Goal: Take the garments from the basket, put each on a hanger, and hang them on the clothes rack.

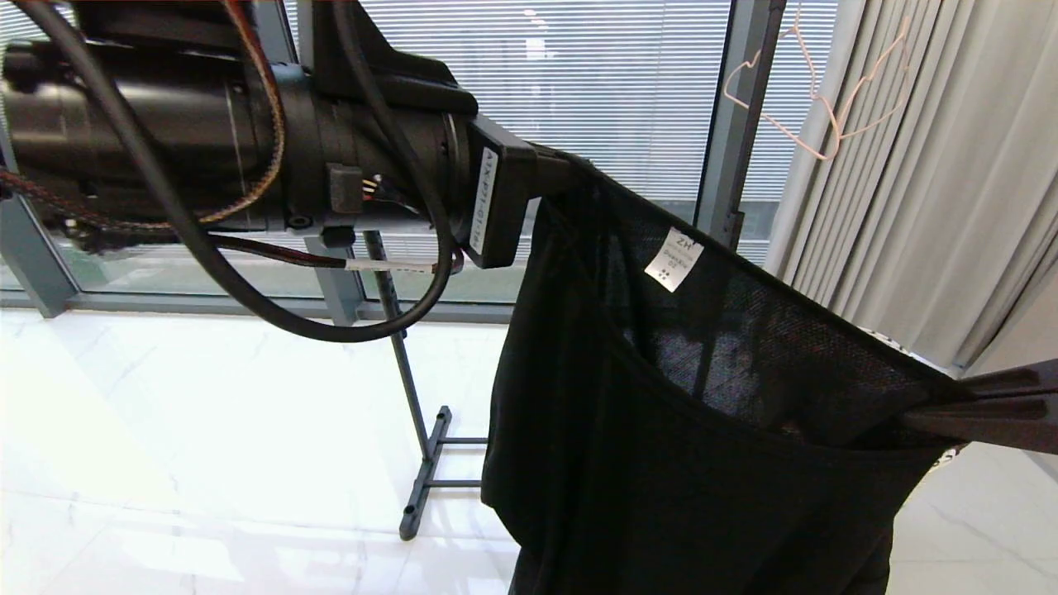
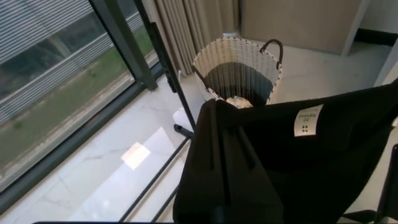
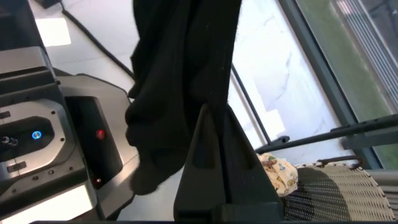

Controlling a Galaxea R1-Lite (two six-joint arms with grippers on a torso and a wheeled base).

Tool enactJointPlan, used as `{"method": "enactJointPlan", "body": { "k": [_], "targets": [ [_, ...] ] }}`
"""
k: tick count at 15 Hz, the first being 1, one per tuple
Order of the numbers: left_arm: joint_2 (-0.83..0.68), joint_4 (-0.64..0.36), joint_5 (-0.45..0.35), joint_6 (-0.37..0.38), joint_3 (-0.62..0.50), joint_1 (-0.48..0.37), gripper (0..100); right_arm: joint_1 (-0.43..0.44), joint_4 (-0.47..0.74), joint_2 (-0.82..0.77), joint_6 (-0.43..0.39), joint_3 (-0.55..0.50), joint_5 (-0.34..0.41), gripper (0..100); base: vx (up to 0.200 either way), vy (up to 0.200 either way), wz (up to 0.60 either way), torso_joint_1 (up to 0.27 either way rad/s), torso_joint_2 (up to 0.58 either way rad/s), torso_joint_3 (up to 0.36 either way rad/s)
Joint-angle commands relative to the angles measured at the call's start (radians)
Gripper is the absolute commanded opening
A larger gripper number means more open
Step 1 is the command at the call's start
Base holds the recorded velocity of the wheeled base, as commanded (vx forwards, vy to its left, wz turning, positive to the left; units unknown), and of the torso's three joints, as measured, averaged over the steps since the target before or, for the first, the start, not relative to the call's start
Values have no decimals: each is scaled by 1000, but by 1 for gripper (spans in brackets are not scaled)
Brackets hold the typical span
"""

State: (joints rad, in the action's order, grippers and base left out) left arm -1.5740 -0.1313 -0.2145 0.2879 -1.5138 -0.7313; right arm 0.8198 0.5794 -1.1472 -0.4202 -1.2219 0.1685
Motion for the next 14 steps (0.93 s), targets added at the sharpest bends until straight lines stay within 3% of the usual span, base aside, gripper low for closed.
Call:
{"method": "enactJointPlan", "body": {
  "k": [1,5,8,9,11,14],
  "targets": [
    [-27,-2,0,-1,-5,0,0,5,0,11,0,7,0,0,0,0,0,0,0,0],
    [-11,-7,33,-47,21,-7,0,-16,-15,-3,24,19,-3,0,0,0,0,0,0,0],
    [43,-4,179,-239,115,-120,0,-36,-153,-77,139,13,-7,0,0,0,0,0,0,0],
    [62,-4,211,-271,142,-151,0,-50,-210,-103,147,13,-27,0,0,0,0,0,0,0],
    [112,-4,230,-285,251,-212,0,-70,-328,-169,149,9,-63,0,0,0,0,0,0,0],
    [143,5,239,-288,339,-278,0,-80,-358,-210,149,-18,-64,0,0,0,0,0,0,0]
  ]
}}
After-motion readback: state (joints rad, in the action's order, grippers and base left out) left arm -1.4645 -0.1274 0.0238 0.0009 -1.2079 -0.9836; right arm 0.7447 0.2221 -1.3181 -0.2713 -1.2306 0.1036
